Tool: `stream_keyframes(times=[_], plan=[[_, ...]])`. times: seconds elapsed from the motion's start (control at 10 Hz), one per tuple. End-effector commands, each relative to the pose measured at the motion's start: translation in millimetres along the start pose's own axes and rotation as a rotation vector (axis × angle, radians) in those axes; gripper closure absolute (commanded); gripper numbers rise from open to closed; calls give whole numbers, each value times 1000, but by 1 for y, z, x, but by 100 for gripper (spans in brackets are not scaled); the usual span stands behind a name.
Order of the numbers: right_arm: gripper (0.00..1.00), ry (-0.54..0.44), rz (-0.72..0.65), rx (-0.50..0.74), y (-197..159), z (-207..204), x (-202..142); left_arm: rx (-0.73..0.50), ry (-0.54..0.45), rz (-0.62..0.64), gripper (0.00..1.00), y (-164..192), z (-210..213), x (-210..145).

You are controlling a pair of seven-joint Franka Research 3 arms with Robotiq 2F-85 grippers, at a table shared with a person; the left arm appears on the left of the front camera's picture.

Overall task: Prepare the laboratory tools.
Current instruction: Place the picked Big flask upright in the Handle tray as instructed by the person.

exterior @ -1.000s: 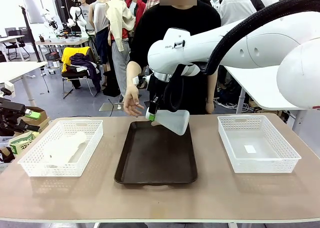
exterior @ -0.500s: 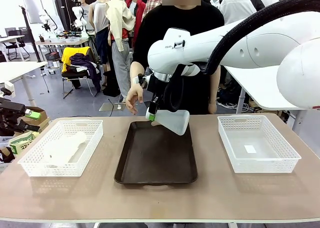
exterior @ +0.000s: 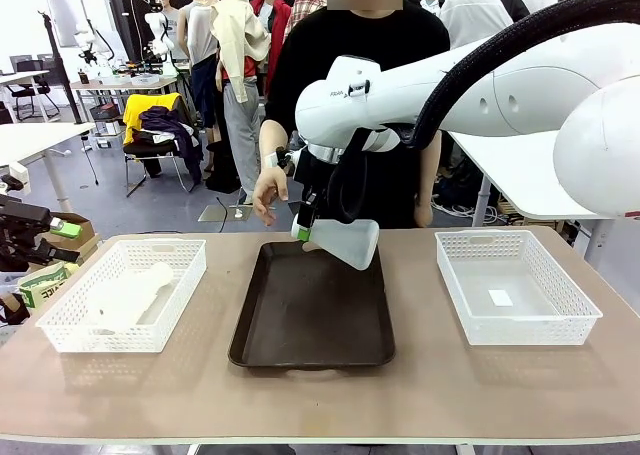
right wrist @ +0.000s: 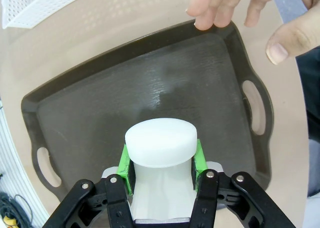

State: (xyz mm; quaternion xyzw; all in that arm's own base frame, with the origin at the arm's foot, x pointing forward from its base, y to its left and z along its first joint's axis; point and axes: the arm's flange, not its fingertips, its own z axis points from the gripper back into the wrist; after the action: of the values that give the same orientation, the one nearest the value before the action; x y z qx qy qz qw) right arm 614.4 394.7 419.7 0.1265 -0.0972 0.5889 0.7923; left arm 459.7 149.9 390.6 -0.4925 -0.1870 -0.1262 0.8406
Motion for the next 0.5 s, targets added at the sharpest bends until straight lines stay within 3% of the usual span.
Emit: stream_keyframes(times=[0.0,0.1,0.2,0.4], plan=[[100,-2,6,-1,1,1,1,3,4,-4,0,-1,2,0],[100,0,0,0,0,0,0,3,4,-4,0,-1,2,0],[100,-107,83,72,5,8,-5,3,4,-4,0,-1,2,0],[100,-284,240,76,18,37,-20,3,4,-4,0,-1,2,0]])
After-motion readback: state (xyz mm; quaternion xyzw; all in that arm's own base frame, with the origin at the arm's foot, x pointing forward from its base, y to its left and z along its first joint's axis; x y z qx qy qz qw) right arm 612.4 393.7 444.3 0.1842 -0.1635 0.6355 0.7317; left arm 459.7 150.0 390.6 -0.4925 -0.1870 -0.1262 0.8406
